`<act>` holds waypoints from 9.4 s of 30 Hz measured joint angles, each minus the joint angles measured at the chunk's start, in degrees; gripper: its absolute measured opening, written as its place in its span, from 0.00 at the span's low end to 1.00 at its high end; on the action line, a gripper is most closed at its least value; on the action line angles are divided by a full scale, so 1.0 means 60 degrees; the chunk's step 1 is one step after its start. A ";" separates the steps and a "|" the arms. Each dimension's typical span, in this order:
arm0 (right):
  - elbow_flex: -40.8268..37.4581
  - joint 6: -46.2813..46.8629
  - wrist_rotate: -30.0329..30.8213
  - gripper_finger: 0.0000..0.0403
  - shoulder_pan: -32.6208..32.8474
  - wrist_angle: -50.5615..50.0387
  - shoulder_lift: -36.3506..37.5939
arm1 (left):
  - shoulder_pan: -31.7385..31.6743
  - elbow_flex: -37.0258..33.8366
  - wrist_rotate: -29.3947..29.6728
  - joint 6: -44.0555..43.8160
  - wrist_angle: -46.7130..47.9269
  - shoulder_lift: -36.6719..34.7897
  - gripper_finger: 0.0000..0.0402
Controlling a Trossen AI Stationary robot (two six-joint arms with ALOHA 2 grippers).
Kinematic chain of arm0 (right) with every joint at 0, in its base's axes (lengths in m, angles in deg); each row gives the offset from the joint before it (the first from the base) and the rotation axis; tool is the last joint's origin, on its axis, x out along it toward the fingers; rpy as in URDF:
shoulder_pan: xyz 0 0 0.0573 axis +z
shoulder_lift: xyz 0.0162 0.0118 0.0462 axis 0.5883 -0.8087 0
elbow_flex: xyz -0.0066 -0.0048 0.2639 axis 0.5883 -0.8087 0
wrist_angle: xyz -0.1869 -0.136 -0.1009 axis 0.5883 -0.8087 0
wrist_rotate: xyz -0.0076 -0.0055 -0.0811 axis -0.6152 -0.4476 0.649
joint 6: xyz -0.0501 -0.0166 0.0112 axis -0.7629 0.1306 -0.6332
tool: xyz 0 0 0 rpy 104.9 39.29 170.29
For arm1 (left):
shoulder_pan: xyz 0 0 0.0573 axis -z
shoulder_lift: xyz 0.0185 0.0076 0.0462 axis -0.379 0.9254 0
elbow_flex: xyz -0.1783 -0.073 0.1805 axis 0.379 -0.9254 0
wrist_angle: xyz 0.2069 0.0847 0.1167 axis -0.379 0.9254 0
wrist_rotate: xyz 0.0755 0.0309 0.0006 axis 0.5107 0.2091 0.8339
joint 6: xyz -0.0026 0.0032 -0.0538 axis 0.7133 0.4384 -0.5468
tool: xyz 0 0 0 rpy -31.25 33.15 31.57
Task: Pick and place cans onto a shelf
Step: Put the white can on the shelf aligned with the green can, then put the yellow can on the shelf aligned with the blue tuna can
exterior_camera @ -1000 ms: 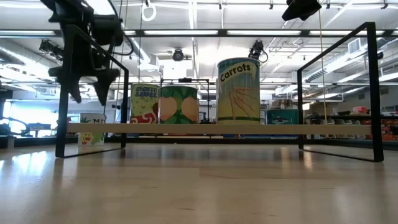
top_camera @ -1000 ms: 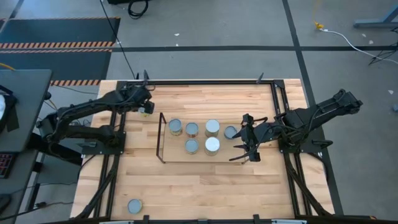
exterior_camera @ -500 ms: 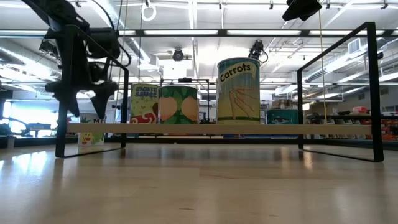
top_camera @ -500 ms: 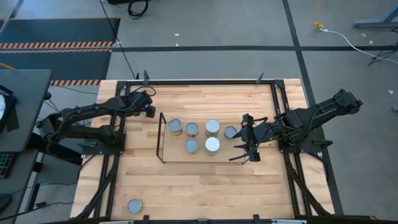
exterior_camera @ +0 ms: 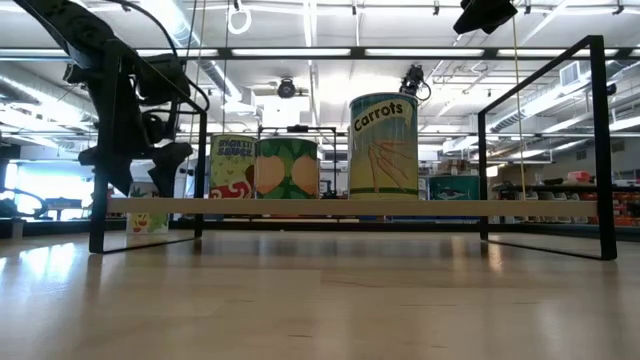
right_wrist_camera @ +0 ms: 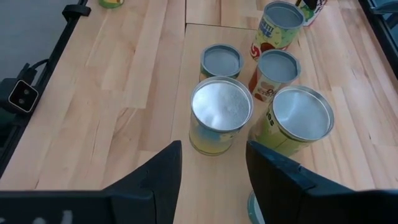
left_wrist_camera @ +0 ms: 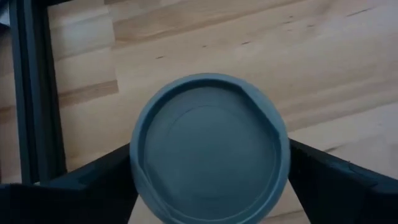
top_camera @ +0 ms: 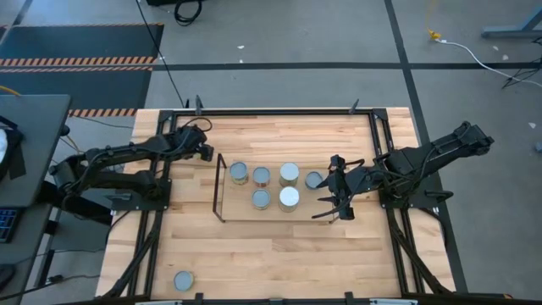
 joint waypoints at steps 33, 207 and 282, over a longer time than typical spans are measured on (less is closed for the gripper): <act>0.0007 -0.0499 0.0903 0.54 -0.0150 0.0380 0.0000 | 0.2366 0.7592 0.0469 0.2086 0.4728 -0.0061 0.71; 0.7209 -0.2639 -0.0742 0.04 -0.0424 0.1320 -0.7012 | 0.9956 1.2506 0.3457 0.3254 0.8243 0.1921 0.96; 0.7355 -0.2004 -0.0700 0.23 -0.1155 0.2153 -0.8583 | 1.1577 1.1700 0.0992 -0.0216 1.0203 0.1079 0.96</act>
